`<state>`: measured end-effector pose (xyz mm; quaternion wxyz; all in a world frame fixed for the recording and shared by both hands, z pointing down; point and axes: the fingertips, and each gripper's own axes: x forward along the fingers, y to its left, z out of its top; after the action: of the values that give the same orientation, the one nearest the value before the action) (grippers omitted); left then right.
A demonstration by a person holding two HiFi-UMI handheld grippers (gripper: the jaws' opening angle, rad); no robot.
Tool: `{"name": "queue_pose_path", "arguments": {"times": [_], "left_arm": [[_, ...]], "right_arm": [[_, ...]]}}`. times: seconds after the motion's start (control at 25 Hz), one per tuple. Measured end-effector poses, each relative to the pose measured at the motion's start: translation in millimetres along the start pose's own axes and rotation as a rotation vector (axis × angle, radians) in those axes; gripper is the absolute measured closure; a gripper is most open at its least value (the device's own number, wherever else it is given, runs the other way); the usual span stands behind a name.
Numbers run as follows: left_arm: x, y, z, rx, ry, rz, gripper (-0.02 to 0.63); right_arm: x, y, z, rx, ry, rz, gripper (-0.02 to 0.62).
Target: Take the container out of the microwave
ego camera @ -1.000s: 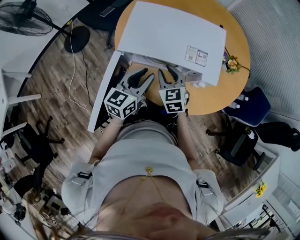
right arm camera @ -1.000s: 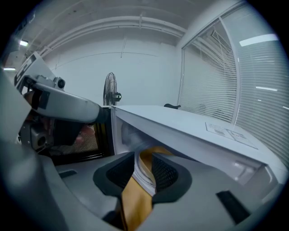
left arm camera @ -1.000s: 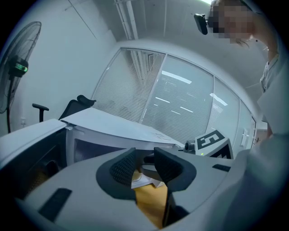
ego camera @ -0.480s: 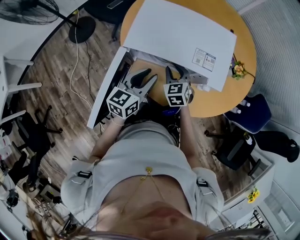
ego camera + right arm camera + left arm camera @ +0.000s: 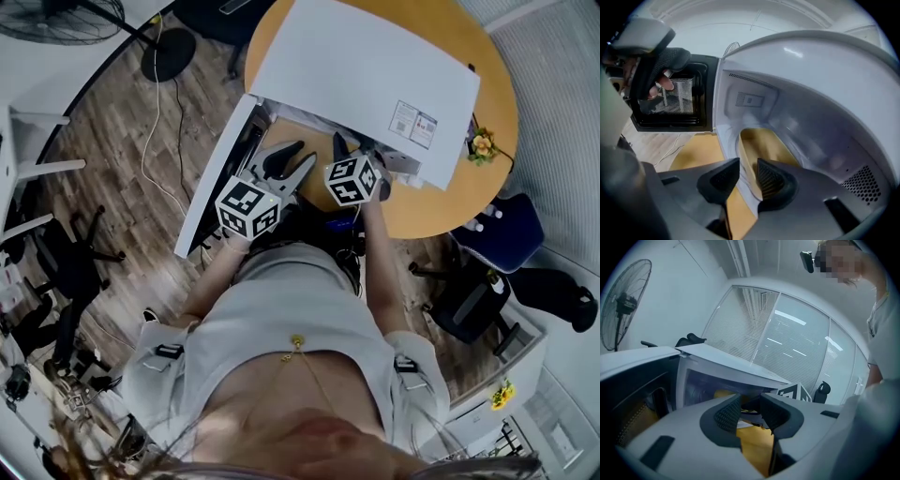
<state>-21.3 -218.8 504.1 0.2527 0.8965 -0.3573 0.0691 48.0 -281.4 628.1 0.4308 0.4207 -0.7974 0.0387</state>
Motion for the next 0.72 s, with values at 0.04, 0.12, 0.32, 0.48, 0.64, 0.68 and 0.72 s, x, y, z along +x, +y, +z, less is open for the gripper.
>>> {"name": "queue_pose_path", "arguments": {"times": [0.04, 0.12, 0.32, 0.48, 0.64, 0.68, 0.72], "left_arm": [[0.3, 0.2, -0.1, -0.001, 0.000, -0.001, 0.480], [0.8, 0.3, -0.2, -0.003, 0.001, -0.003, 0.480], [2.7, 0.4, -1.3, -0.008, 0.004, -0.004, 0.480], [1.7, 2.1, -2.2, -0.015, 0.004, 0.001, 0.480], [2.6, 5.9, -3.7, -0.022, 0.006, 0.007, 0.480], [2.6, 7.2, -4.1, -0.025, 0.007, 0.009, 0.480], [2.7, 8.7, -3.7, -0.028, 0.005, 0.011, 0.480]], "right_arm": [[2.1, 0.2, -0.5, -0.003, 0.007, 0.001, 0.469], [6.6, 0.5, -1.3, -0.020, 0.022, 0.005, 0.470], [15.2, 2.0, -5.7, -0.061, 0.067, 0.020, 0.482], [19.9, 2.5, -7.0, -0.066, 0.081, 0.036, 0.491], [24.8, 2.1, -8.8, -0.074, 0.089, 0.044, 0.507], [25.3, 1.9, -8.5, -0.079, 0.087, 0.044, 0.525], [25.9, 1.5, -7.8, -0.085, 0.085, 0.046, 0.529]]}}
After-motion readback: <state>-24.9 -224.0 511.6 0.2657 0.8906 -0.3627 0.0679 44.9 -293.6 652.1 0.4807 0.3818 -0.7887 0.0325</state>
